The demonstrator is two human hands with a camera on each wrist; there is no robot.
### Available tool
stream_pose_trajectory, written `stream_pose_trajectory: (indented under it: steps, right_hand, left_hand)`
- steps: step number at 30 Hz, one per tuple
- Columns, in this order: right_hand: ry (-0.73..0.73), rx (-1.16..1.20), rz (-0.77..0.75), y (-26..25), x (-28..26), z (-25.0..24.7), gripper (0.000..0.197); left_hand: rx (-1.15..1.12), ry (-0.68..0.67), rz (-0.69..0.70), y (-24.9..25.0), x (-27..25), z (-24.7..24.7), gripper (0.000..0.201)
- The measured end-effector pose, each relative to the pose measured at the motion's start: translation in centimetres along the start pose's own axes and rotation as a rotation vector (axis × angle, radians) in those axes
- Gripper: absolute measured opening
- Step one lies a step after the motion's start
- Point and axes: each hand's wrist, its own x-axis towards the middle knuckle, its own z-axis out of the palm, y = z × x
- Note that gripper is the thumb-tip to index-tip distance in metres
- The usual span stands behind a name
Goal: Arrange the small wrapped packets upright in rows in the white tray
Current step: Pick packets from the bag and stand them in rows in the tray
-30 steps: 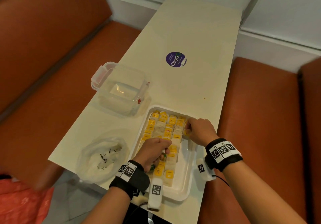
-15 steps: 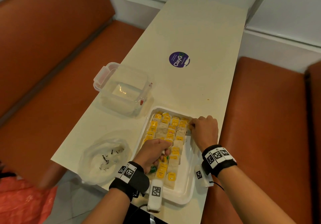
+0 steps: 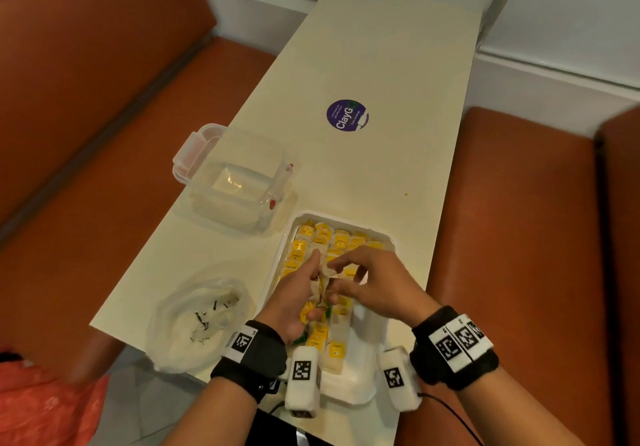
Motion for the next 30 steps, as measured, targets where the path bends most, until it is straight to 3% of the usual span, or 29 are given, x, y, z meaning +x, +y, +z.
stream_pose_trajectory:
  steps: [7,12,16,19,21,23,26,30]
  right_hand:
    - [0.047,-0.076,-0.058,0.3,-0.9,0.6,0.037]
    - [0.105,-0.066,-0.074,1.0,-1.6,1.1,0.016]
    - [0.213,0.266,0.077,1.5,-2.1,1.5,0.014]
    - [0.137,0.618,0.148,1.1,-2.9,1.4,0.016]
    - [0.054,0.696,0.14,0.9,-3.4,1.4,0.019]
    - [0.01,0.648,0.107,0.7,-3.7,1.5,0.022]
    - [0.067,0.544,0.081,0.5,-3.6,1.2,0.026]
    - [0.102,0.493,0.02,0.2,-3.6,0.6,0.017]
  left_hand:
    - [0.062,-0.086,0.004,0.3,-1.7,0.4,0.061]
    - [0.082,-0.085,0.016,0.3,-2.5,-0.1,0.049]
    - [0.11,-0.062,0.182,0.7,-3.6,-0.7,0.033]
    - [0.221,0.001,0.339,0.6,-4.4,-0.7,0.026]
    - [0.273,0.083,0.432,0.5,-4.3,-0.6,0.015]
    - [0.306,0.12,0.492,0.5,-4.4,-0.5,0.009]
    - [0.411,0.133,0.531,0.9,-4.8,-0.5,0.006]
    - [0.449,0.148,0.558,1.4,-5.4,-0.3,0.008]
